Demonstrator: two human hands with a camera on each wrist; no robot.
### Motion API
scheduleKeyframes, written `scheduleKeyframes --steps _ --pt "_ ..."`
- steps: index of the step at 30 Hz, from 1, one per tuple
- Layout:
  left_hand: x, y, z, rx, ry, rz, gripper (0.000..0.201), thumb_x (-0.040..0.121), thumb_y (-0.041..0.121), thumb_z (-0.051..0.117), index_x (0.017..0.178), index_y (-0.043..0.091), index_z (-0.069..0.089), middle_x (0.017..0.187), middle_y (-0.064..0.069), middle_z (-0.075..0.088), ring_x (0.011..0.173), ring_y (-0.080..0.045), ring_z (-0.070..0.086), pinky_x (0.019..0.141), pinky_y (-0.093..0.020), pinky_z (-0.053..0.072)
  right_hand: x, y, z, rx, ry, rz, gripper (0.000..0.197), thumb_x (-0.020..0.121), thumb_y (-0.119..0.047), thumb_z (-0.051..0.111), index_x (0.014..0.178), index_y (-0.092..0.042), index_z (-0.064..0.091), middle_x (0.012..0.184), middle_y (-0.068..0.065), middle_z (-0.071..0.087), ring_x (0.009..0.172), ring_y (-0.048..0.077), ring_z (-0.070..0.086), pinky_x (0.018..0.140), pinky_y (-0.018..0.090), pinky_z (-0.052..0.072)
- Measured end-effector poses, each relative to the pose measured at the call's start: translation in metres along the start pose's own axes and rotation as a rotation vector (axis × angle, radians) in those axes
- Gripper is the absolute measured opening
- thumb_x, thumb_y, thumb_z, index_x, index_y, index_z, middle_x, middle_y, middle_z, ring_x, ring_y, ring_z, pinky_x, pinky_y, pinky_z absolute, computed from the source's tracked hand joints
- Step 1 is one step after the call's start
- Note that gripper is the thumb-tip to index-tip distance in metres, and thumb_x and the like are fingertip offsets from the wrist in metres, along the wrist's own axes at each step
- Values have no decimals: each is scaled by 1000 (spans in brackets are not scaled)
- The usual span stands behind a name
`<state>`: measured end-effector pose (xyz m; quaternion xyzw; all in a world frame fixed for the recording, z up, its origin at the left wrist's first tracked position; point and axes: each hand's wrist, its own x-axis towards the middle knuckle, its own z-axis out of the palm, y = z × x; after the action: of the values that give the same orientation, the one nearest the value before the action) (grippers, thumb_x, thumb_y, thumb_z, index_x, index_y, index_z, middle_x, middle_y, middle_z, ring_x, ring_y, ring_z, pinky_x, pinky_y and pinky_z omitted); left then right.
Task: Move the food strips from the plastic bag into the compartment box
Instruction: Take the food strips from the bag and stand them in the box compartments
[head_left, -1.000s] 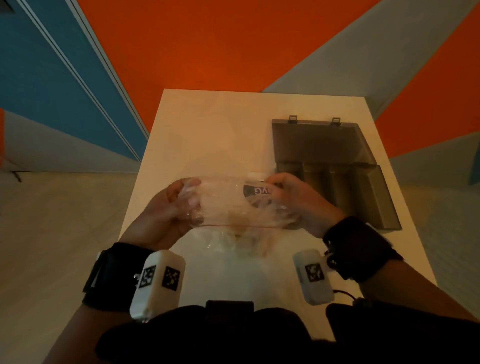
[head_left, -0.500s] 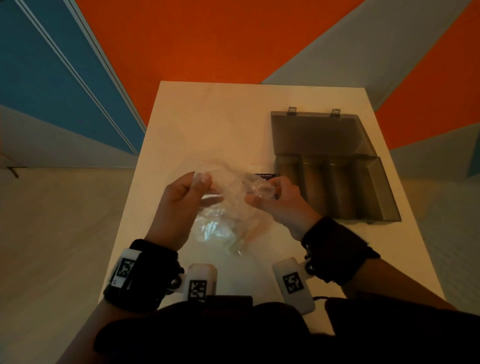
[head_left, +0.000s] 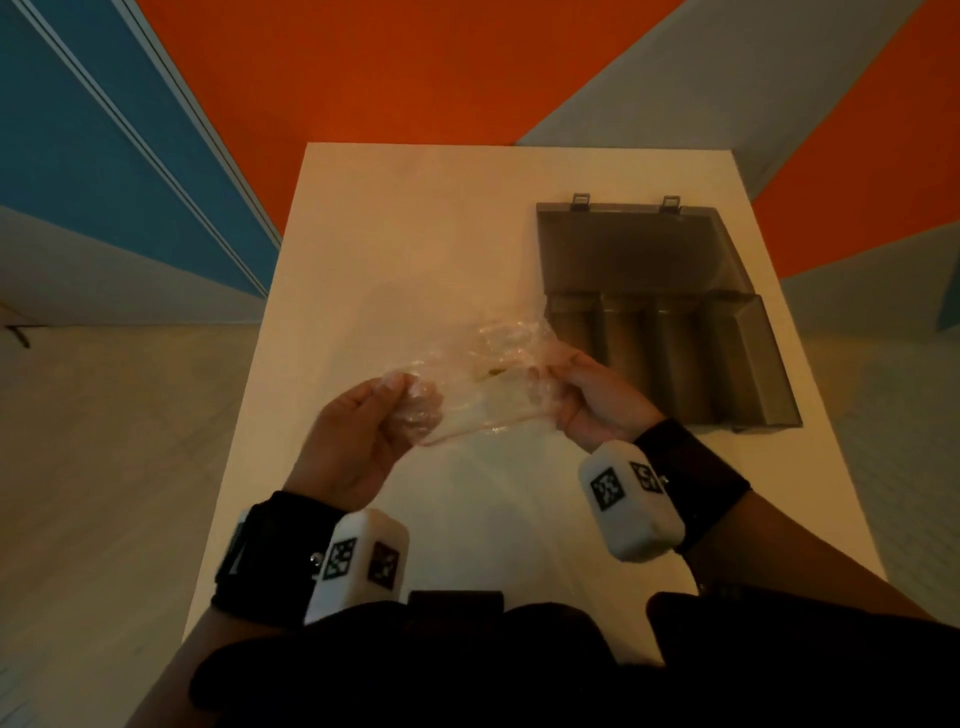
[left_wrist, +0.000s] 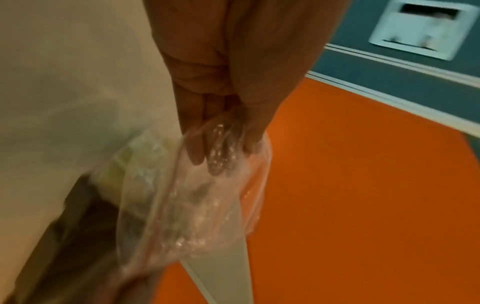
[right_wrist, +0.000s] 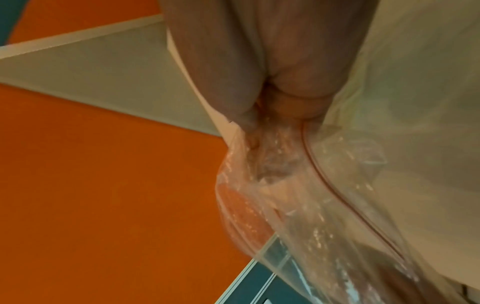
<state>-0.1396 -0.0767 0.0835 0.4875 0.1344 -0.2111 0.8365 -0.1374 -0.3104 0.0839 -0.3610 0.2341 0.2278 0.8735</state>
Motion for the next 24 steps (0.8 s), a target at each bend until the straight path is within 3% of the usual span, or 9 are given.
scheduleKeyframes --steps 3,6,9,12,15,17,18,21,24 --pt "11 -9 0 -266 -2 -79 31 92 18 44 68 10 62 65 -2 65 62 -11 66 64 -24 56 11 17 -12 -43 -8 98 33 94 -8 43 123 -10 57 72 2 56 57 8 49 51 17 45" --pt "22 -12 -8 -518 132 -171 27 99 17 39 83 7 59 51 1 59 44 -7 55 46 -21 50 13 25 -18 16 31 171 29 98 -16 40 103 -5 65 59 -2 42 46 7 40 46 18 38" --pt "25 -19 -15 -655 -66 -337 8 93 13 53 87 8 51 40 2 41 30 -8 36 33 -21 39 16 23 -16 116 15 192 23 88 -13 44 90 -8 66 59 -1 35 44 8 32 46 18 28" --pt "18 -18 -11 -299 -99 -349 43 62 22 86 84 13 50 41 4 33 27 -7 28 30 -20 26 19 15 -9 70 93 218 16 88 -11 38 77 -11 50 45 -4 34 32 7 30 36 17 23" --pt "10 -10 -4 378 -29 -84 57 74 24 78 122 29 48 77 -3 53 47 -11 42 41 -25 39 20 10 -10 -49 101 246 25 94 -18 42 69 -13 46 43 -4 37 31 8 32 36 17 25" --pt "9 -9 -4 913 -26 156 41 72 26 79 102 45 59 94 -2 59 60 -14 51 53 -30 46 20 9 -11 -96 62 305 32 95 -21 42 63 -15 44 41 -5 36 30 8 30 36 18 25" --pt "11 -9 -4 1018 12 226 21 75 26 77 84 41 64 87 1 61 57 -12 52 55 -30 45 20 9 -10 -113 61 325 32 94 -20 41 63 -16 44 40 -5 36 29 8 30 35 17 25" --pt "15 -14 -9 854 149 162 34 91 25 59 58 19 60 53 3 50 36 -9 38 45 -26 32 17 9 -1 -272 49 308 23 92 -22 42 71 -15 48 45 -5 48 33 7 35 35 17 27" --pt "15 -17 -6 551 214 97 41 97 25 47 60 9 54 56 -8 58 38 -11 40 41 -21 34 11 14 10 -967 -12 64 22 91 -32 58 93 -11 52 83 -3 58 69 9 52 58 19 41"
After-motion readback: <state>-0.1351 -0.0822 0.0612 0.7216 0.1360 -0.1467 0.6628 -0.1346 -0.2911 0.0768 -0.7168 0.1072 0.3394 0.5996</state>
